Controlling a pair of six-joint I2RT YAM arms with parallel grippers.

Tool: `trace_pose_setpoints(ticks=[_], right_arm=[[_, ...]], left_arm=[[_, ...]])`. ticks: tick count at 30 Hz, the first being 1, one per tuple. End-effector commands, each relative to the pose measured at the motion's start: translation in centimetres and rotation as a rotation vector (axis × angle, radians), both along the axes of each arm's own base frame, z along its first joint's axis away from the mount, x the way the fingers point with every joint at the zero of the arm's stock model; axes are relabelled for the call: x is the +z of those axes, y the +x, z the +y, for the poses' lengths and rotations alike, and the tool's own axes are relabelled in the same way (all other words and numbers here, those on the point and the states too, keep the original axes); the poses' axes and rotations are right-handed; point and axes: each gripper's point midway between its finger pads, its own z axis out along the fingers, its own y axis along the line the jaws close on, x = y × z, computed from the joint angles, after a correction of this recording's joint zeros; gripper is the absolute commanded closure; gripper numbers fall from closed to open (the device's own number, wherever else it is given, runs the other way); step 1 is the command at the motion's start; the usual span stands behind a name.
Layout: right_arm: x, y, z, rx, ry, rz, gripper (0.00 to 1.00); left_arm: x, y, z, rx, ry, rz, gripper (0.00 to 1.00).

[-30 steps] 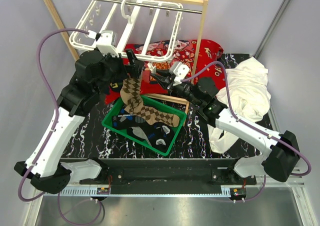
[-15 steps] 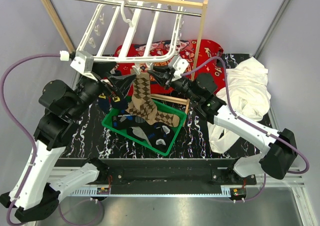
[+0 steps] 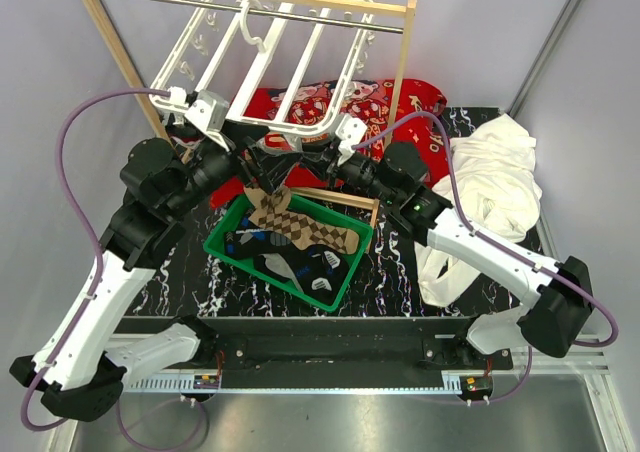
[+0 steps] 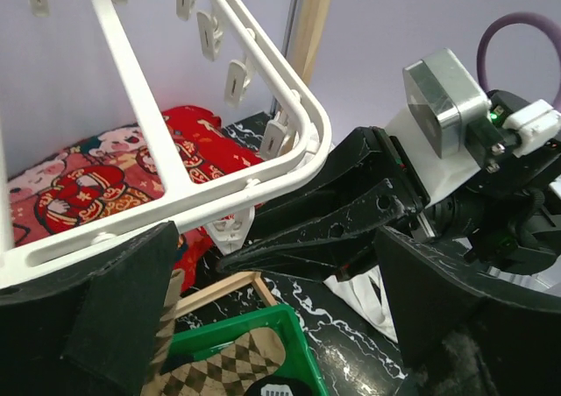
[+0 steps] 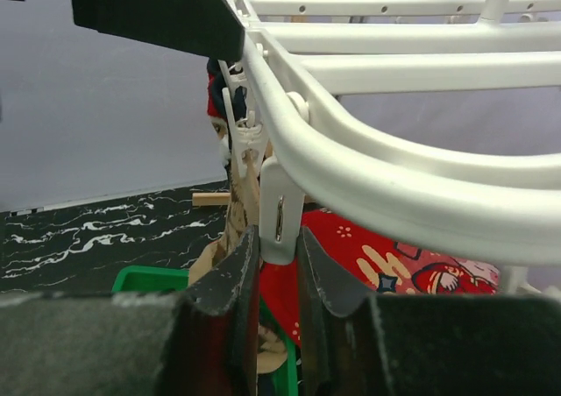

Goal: Clip the socks to the hanger
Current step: Open the clamp at the hanger.

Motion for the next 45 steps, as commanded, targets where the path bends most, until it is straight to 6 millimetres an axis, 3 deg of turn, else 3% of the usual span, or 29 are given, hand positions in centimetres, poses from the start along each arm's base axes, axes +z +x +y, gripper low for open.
trace_pose_setpoints(ticks=[1,11,19,28,33,38,45], right_arm=[[2.3,-1.2,-0.9,0.023,-0.016,-0.041,1.0],[2.6,-2.4,0.0,0.11,-0.051,-0.021,1.0],[2.8,-2.7,0.3,0.139,-0.051,0.006,1.0],[3.0,-2.9,0.4,0.147,-0.05,0.005,1.0],[2.9,-2.7,0.5,0.147,-0.052,0.008,1.0],[2.7,-2.7,0.6,0.147,-0.055,0.011,1.0],[2.4,-2.4,0.7,0.142,-0.06,0.014,1.0]], left_arm=[[1.6,-0.1,0.3,0.021,-0.056,-0.021,0.01],[-0.8,2.4,1.5,0.167,-0.026,0.075,0.01],[-2.4,2.1,0.9,0.141,-0.033,0.172,0.14],[-2.3,0.2,1.4,0.116,-0.077,0.215,0.15],[-2.4,1.3,0.8,0.126,-0.07,0.229,0.16],[-1.8,2.5,-0.1,0.117,-0.077,0.218,0.24],[-1.0,2.9,-0.8,0.128,-0.083,0.188,0.28]])
